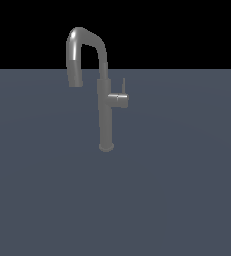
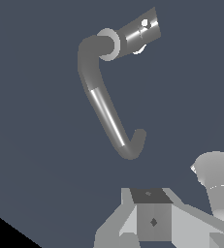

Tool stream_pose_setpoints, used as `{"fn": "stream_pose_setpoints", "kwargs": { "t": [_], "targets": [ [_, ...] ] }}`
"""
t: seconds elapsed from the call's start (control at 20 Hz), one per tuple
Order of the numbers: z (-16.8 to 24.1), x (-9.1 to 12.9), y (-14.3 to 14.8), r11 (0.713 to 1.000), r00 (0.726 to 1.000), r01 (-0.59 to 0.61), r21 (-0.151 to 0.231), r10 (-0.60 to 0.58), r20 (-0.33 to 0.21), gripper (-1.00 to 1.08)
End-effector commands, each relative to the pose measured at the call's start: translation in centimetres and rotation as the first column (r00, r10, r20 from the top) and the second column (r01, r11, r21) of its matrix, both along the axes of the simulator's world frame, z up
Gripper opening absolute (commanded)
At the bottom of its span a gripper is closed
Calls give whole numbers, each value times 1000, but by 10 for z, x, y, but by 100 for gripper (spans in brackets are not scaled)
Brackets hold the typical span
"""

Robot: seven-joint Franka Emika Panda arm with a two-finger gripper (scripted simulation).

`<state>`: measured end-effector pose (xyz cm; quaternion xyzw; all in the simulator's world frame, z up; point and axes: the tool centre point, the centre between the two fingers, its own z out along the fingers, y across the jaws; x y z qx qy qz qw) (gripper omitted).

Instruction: Turn on the faucet by rotating a designated handle.

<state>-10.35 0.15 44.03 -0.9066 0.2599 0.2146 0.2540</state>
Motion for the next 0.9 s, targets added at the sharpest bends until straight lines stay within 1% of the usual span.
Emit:
{"fn": "stream_pose_setpoints", "kwargs": {
  "t": [0.0,0.2,0.4,0.6,0.85],
  "targets": [
    [-8,15,-3,997,997,60,56,-58,-46,-100],
    [-23,37,-8,978,982,157,136,-140,-124,-100],
    [-40,57,-14,945,955,255,206,-213,-206,-100],
    [-58,75,-20,897,916,354,266,-275,-291,-100],
    [-83,95,-27,817,852,477,325,-337,-401,-100]
  ]
}}
